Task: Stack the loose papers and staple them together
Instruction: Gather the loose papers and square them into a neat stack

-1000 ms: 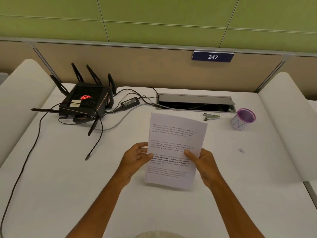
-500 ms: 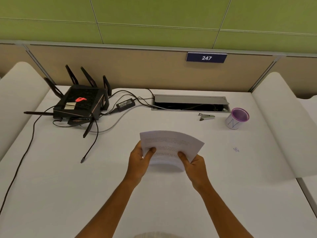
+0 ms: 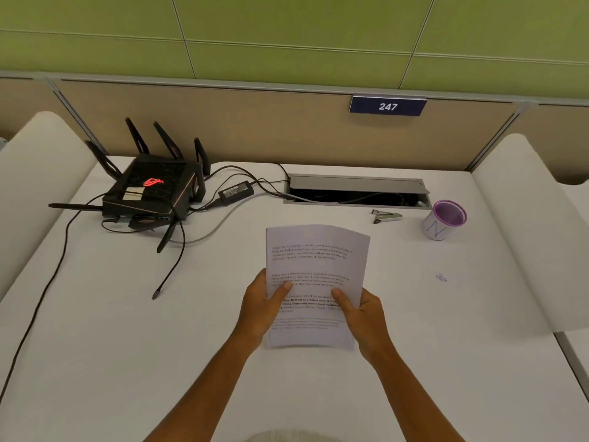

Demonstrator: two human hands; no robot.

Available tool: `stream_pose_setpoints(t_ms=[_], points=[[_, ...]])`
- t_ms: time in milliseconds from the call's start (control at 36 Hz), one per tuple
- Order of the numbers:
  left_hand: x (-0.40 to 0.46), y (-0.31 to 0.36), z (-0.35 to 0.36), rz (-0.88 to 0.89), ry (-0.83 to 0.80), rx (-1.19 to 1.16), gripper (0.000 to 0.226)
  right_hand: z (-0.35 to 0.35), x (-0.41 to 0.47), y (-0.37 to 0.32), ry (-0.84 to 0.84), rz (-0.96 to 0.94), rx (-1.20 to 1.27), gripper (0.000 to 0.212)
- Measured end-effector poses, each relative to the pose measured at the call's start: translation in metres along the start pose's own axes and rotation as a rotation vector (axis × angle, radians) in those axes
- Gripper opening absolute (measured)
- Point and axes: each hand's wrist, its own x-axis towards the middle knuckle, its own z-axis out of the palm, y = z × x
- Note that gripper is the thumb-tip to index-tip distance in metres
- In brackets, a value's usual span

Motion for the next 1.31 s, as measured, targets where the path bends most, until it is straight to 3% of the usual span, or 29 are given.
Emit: stream_pose_setpoints(t_ms=[139,417,833,1000,1056,1167,1250,1306], points=[[0.007,0.009,-0.006,-0.039,-0.007,-0.07,0.018,-0.008,0.0,0.001,-0.058,0.039,0.015,0.023],[0.022,0.017,-0.001,-0.102,0.096,-0.178,0.016,-0.009,-0.001,0.007,-0.11,0.097,0.032,0.028],[0.038,-0.001,0.01,-0.111,0.197,0.031,0.015,-0.019,0.026,0.003,-0.235,0.18,-0.104,0.026],[0.047,-0.008,0.015,-0.122,0.19,0.052,0.013,-0.036,0.069,-0.014,-0.179,0.19,-0.085,0.04],[0.051,-0.01,0.017,-0.123,0.171,0.049,0.012,-0.043,0.093,-0.019,-0.123,0.154,-0.101,0.035],[0.06,-0.012,0.021,-0.107,0.147,0.082,0.012,-0.063,0.154,-0.02,0.023,-0.008,-0.288,0.011],[0.068,-0.012,0.023,-0.095,0.133,0.139,0.016,-0.082,0.203,-0.014,0.136,-0.21,-0.614,0.026],[0.074,-0.011,0.023,-0.076,0.121,0.177,0.016,-0.091,0.23,-0.015,0.157,-0.248,-0.746,0.037]])
